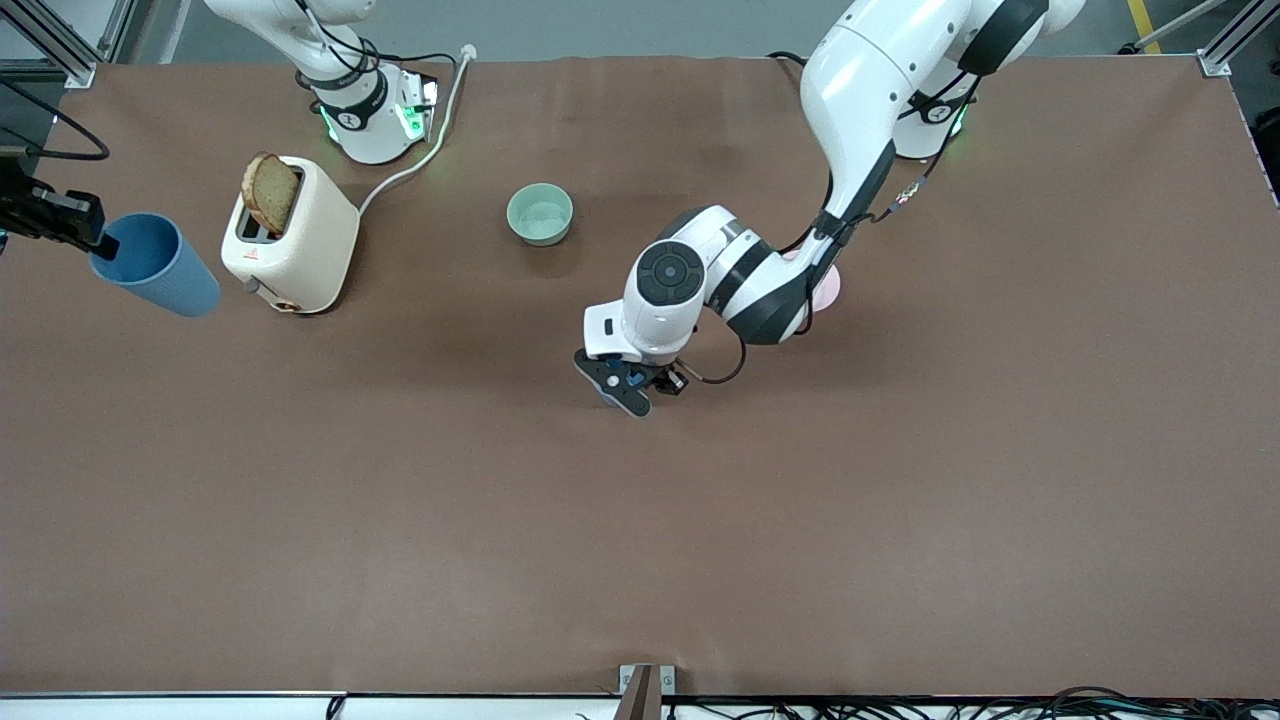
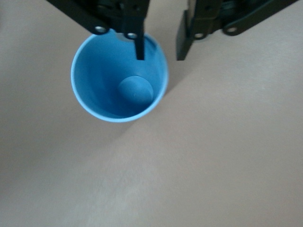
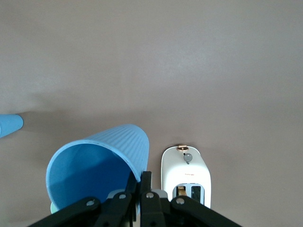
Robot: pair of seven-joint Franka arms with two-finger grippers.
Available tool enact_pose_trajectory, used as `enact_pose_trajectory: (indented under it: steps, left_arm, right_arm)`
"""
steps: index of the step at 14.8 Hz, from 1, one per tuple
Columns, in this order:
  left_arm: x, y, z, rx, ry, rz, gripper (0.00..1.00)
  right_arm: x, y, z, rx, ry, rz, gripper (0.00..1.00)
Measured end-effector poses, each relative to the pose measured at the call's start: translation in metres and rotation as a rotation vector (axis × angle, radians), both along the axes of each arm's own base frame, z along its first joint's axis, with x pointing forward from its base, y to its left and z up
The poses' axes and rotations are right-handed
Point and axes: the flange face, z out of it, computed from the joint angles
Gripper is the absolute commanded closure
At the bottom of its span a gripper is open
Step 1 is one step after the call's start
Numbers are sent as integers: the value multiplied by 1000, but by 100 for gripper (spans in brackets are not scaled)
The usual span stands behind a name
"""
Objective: Stack blue cups with both arms
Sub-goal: 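Carry the blue cup with the left gripper to the table center, then release the cup with the left gripper while the right gripper carries its cup, then lower the right gripper's cup into the standing cup and open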
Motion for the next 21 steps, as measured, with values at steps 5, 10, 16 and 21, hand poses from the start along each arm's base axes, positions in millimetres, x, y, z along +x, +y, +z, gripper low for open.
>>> enact_pose_trajectory:
  steps: [5, 10, 16, 21]
  left_arm:
    - [28, 68, 130, 55, 6, 84, 0]
    - [96, 255, 211, 111, 20, 358, 0]
    - [125, 423, 236, 156, 41, 624, 0]
    - [110, 495, 299, 82, -25, 756, 0]
  right_arm:
    - [0, 0, -1, 4, 5, -2, 98]
    - [-2, 33, -14, 36, 54, 51, 100]
    - [21, 174, -82, 104, -9, -23, 100]
    - [3, 318, -142, 105, -12, -135, 100]
